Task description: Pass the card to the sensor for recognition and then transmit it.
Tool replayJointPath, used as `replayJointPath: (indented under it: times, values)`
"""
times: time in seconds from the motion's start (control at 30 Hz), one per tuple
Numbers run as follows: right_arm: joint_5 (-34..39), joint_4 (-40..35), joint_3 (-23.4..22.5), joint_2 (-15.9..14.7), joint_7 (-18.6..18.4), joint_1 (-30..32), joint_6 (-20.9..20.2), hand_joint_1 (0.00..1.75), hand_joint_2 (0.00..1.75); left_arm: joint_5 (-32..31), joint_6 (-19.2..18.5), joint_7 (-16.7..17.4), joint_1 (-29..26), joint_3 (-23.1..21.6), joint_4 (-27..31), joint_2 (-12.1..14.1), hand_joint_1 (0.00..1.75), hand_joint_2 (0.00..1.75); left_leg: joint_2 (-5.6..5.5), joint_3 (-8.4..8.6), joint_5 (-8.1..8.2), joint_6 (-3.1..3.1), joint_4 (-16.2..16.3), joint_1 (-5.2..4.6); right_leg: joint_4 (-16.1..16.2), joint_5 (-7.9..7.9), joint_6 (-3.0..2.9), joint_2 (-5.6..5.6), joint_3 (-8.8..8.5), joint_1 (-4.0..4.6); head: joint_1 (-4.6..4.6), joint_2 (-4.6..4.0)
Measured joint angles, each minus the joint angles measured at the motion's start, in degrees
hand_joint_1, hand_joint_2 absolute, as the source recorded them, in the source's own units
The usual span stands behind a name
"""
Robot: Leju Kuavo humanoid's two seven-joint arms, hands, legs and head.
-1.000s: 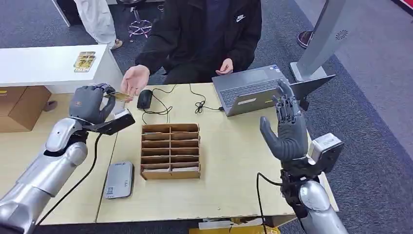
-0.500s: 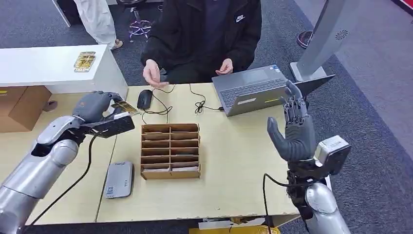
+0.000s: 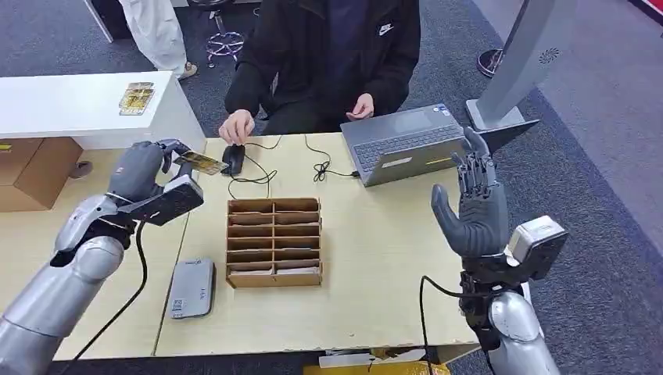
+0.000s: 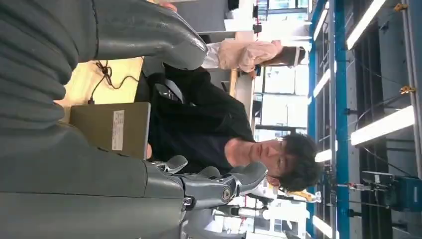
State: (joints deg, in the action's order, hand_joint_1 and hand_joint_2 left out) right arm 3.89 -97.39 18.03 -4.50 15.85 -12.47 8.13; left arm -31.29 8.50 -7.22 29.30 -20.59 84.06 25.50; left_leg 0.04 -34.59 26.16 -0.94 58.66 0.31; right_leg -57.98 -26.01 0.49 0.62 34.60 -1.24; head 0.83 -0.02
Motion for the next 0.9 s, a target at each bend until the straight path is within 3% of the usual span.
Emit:
replayJointPath:
  times: [0.13, 0.3, 0.47, 0.7, 0.9]
  values:
    - [0.3, 0.1, 0.0, 0.0, 0.4, 0.0, 0.5, 0.00, 1.75, 4.4, -1.9, -0.9, -3.7, 2.0, 2.4, -1.5, 1.75, 1.75, 0.00, 0.00, 0.00, 0.00, 0.0, 0.00, 0.0, 0.00, 0.00, 0.00, 0.00, 0.00, 0.00, 0.00]
    - [0.4, 0.2, 0.0, 0.0, 0.5, 0.0, 0.7, 0.00, 1.75, 4.0, -1.2, -1.1, -7.5, 3.3, 5.0, -2.3, 1.75, 1.75, 0.00, 0.00, 0.00, 0.00, 0.0, 0.00, 0.0, 0.00, 0.00, 0.00, 0.00, 0.01, 0.00, 0.00]
    - [0.5, 0.2, 0.0, 0.0, 1.1, 0.0, 1.2, 0.00, 1.75, 5.5, 3.0, -2.7, -11.3, 4.7, 8.2, -3.6, 1.75, 1.75, 0.00, -0.01, 0.01, 0.01, 0.0, 0.00, 0.0, -0.01, 0.00, 0.00, 0.00, 0.00, 0.02, 0.00]
    - [1.2, 0.3, 0.1, 0.1, 2.0, 0.0, 3.6, 0.00, 1.75, 16.8, 9.5, -8.2, -18.1, 8.1, 12.4, -8.6, 1.75, 1.75, -0.01, -0.04, 0.03, 0.03, 0.0, -0.02, 0.0, -0.05, 0.05, -0.01, -0.01, -0.01, -0.02, 0.00]
    - [1.7, 0.9, 0.6, 0.1, 2.3, 0.0, 5.2, 0.00, 1.75, 23.8, 13.6, -10.4, -24.1, 10.4, 14.7, -12.2, 1.75, 1.75, -0.01, -0.04, 0.05, 0.04, 0.0, -0.01, 0.0, -0.07, 0.06, -0.03, 0.00, -0.01, 0.00, 0.00]
